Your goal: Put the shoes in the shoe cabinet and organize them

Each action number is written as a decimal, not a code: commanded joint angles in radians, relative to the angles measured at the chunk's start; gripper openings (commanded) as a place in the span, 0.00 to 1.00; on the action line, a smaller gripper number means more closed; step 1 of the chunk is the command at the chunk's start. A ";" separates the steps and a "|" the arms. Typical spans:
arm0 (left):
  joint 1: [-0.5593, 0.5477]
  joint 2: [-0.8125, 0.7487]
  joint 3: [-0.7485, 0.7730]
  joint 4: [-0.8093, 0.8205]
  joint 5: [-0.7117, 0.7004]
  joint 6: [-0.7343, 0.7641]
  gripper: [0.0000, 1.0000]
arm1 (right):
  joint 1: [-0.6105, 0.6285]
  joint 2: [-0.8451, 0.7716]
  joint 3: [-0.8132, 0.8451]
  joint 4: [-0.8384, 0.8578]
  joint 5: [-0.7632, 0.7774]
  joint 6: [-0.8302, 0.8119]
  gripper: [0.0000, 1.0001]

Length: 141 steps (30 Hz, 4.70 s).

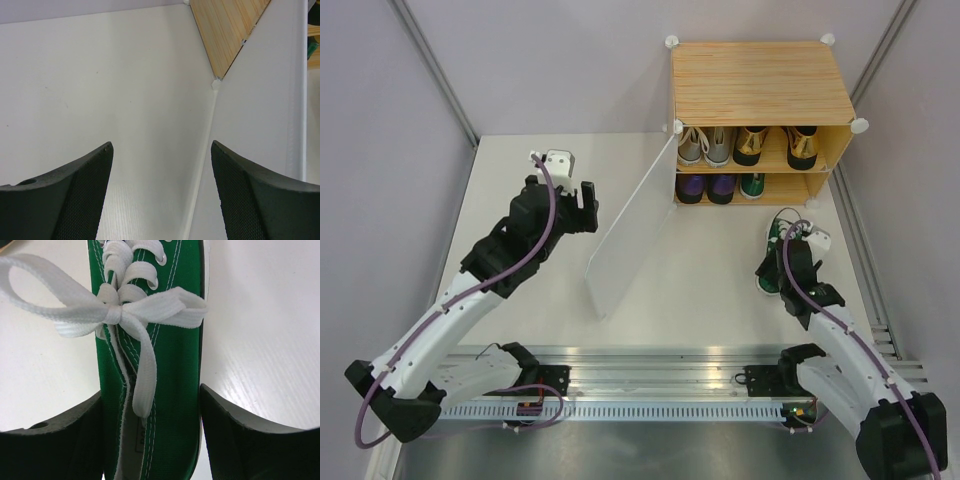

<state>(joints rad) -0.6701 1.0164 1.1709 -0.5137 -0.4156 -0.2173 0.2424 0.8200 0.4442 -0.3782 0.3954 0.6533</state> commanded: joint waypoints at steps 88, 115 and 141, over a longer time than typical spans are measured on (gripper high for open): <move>-0.025 -0.047 -0.020 0.053 0.028 0.045 0.83 | -0.304 0.980 0.504 0.980 -0.053 -0.612 0.90; -0.048 -0.045 -0.027 0.057 0.011 0.044 0.83 | -0.304 0.498 0.198 0.656 -0.130 -0.394 0.30; -0.060 -0.049 -0.024 0.057 0.018 0.047 0.83 | -0.318 0.933 0.453 0.598 -0.098 -0.399 0.08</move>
<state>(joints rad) -0.7261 0.9737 1.1446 -0.4915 -0.3912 -0.1986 -0.0650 1.6817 0.7868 0.2173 0.3298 0.2745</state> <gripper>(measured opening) 0.831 0.093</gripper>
